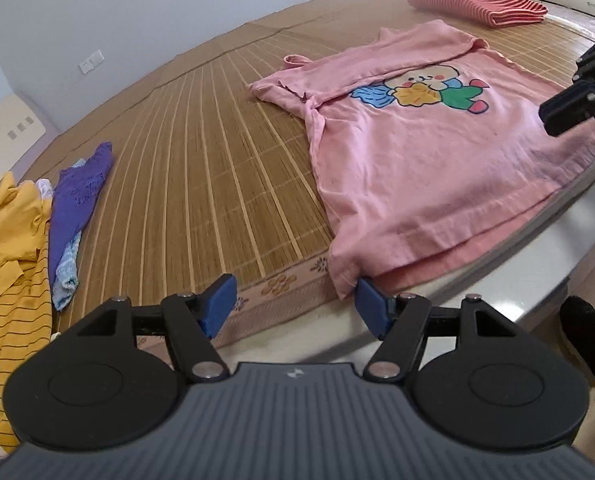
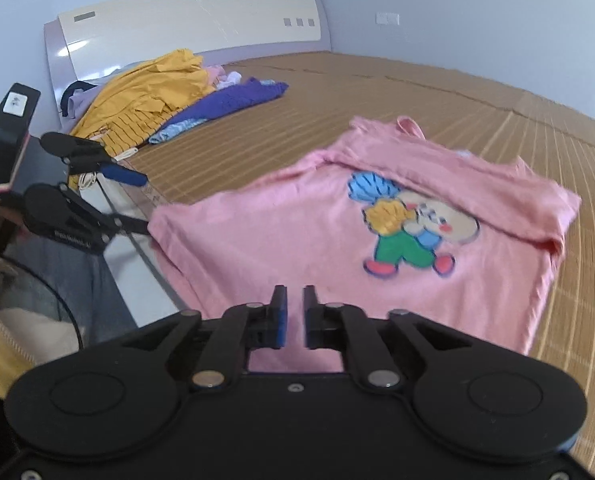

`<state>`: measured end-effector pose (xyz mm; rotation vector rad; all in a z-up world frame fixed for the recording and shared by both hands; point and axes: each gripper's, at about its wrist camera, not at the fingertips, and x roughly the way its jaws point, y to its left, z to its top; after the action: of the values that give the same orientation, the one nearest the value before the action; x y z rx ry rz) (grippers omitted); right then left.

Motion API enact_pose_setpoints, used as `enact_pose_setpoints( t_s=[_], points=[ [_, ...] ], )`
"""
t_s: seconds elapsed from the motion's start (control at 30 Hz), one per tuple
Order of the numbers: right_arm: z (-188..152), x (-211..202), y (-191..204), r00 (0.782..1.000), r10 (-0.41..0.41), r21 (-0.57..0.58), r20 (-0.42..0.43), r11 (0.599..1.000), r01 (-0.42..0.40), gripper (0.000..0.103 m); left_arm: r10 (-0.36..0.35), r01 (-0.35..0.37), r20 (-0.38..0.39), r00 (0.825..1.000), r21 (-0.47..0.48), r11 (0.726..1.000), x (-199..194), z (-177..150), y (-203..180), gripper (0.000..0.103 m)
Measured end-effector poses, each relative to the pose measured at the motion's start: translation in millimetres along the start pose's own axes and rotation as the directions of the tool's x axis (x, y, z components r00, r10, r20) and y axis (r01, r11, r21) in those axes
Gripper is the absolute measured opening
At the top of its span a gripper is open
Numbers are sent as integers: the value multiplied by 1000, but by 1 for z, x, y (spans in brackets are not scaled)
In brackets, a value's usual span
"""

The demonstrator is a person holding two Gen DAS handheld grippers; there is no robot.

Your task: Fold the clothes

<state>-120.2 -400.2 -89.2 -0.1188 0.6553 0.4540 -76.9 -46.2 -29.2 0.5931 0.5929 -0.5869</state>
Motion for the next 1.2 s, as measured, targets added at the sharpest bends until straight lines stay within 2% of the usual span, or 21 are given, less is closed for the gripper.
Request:
enact_pose_setpoints(
  t_s=[0.1,0.17,0.27,0.43,0.47,0.53,0.63,0.7,0.73,0.77,0.8,0.83,0.9,1.03,1.13,1.2],
  points=[
    [-10,-9,-2,999,-30,-12,-26,999,30,25,46,-46,-18,999,-6,999,-3,-4,8,71],
    [-17,-19,-5,998,-63,-12,-32,998,62,38,74,-75,-33,997,-28,997,-4,-7,16,71],
    [-27,-34,-11,992,-119,-1,-52,993,119,41,75,-78,-36,997,-77,994,-10,-11,27,71],
    [-41,-60,-28,974,-221,62,-60,973,224,56,-39,44,38,999,-144,989,-18,-5,33,71],
    [-44,-63,-31,970,-235,86,-60,967,239,56,-65,72,53,997,-147,987,-18,-3,32,71],
    [-49,-67,-37,966,-251,126,-69,958,258,56,-93,99,64,994,-96,990,-14,3,24,71],
    [-57,-66,-38,962,-254,135,-102,954,266,56,-118,117,45,992,35,993,-6,10,7,71],
    [-61,-62,-36,957,-272,133,-105,949,285,55,-141,137,37,989,84,987,0,13,-2,71],
    [-62,-60,-37,954,-279,135,-110,947,293,48,-146,142,32,989,102,985,2,13,-5,71],
    [-63,-59,-39,951,-288,137,-116,943,303,34,-151,147,27,988,119,982,4,14,-9,71],
    [-64,-58,-40,948,-296,140,-121,940,311,24,-153,149,20,988,138,979,6,14,-12,71],
    [-65,-59,-43,947,-298,150,-122,937,315,8,-155,151,14,988,156,976,9,14,-15,71],
    [-64,-68,-46,940,-328,167,-96,925,340,7,-152,145,23,988,185,972,10,14,-17,71],
    [-59,-90,-52,918,-394,198,-44,897,394,6,-145,144,0,989,153,978,13,13,-9,71],
    [-62,-92,-55,906,-416,169,-78,890,424,6,-147,148,-14,989,151,977,9,9,-4,71],
    [-66,-87,-54,902,-417,141,-112,892,430,11,-180,180,-12,984,141,974,4,9,0,71]
  ],
)
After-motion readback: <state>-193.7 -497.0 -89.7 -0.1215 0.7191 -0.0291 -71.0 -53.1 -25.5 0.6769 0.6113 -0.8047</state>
